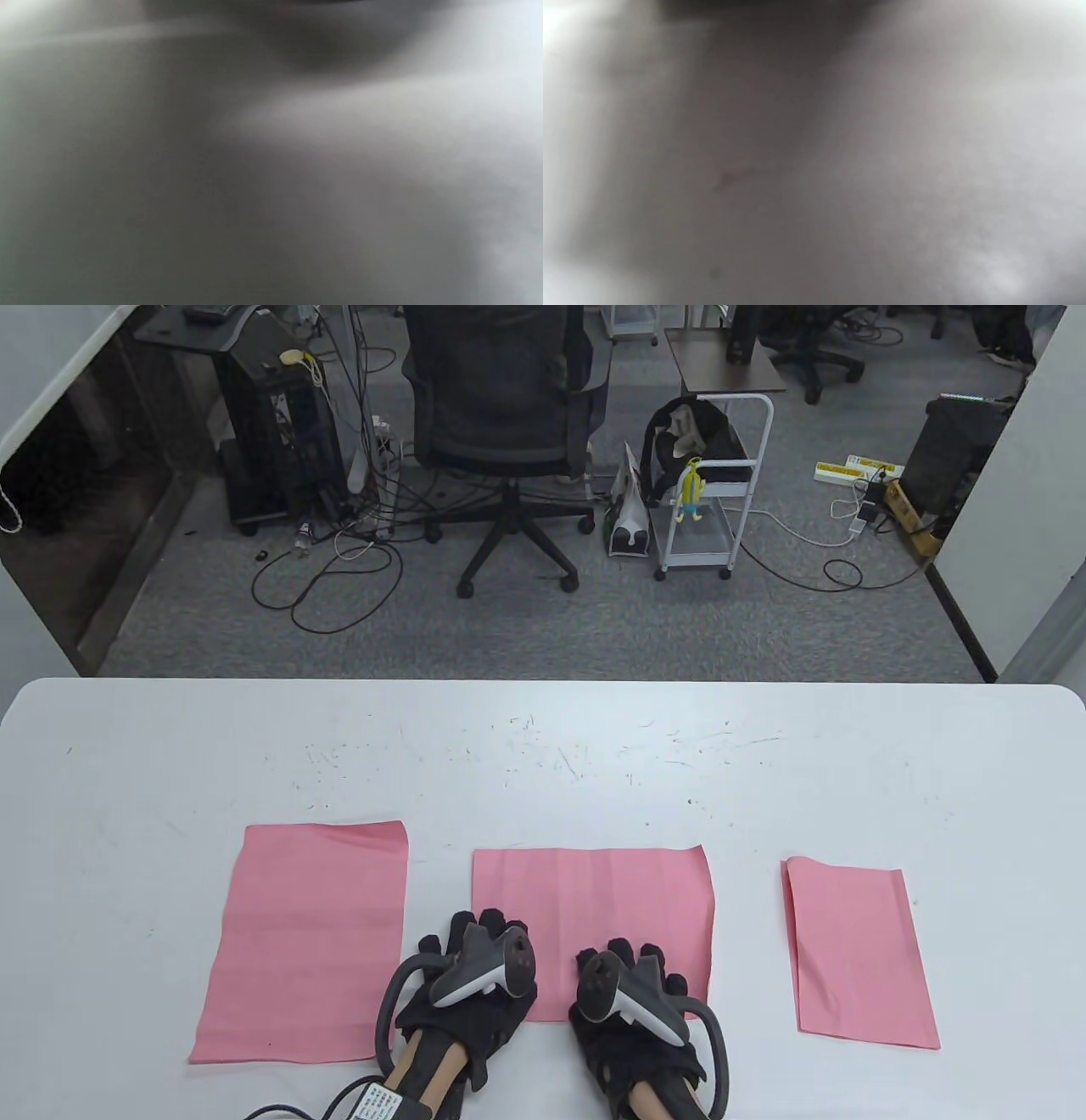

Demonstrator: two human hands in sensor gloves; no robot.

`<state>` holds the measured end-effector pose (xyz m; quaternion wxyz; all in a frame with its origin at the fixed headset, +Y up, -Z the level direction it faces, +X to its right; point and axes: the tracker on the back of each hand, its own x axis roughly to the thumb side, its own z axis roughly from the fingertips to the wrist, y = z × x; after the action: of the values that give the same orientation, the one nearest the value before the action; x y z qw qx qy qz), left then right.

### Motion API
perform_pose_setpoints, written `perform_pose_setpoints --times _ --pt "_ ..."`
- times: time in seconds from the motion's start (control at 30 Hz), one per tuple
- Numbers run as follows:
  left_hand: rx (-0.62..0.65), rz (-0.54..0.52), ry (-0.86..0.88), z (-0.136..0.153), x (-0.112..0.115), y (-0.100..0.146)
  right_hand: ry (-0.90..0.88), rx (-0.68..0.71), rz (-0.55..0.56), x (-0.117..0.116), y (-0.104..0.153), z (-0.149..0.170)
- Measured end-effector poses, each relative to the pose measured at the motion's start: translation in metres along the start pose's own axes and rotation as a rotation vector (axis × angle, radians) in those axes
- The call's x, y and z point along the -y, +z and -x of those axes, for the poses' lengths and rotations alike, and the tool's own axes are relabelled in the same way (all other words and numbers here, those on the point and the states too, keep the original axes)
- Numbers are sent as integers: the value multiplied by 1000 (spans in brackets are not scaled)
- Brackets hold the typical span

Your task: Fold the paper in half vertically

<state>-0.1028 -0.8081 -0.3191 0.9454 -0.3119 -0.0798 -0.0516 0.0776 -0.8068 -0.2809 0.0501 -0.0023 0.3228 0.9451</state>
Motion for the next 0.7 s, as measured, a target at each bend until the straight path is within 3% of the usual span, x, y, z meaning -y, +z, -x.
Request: perform_pose_setpoints --times 0.33,0.4,0.53,0.7 --pt "2 -1 -4 0 -1 1 18 -5 28 4 2 0" --pt "2 0 -3 0 -1 1 12 14 46 17 7 3" --pt "2 2 -4 0 -1 1 -185 61 111 60 14 21" --pt "3 4 -1 0 -1 1 -340 -52 151 112 -8 54"
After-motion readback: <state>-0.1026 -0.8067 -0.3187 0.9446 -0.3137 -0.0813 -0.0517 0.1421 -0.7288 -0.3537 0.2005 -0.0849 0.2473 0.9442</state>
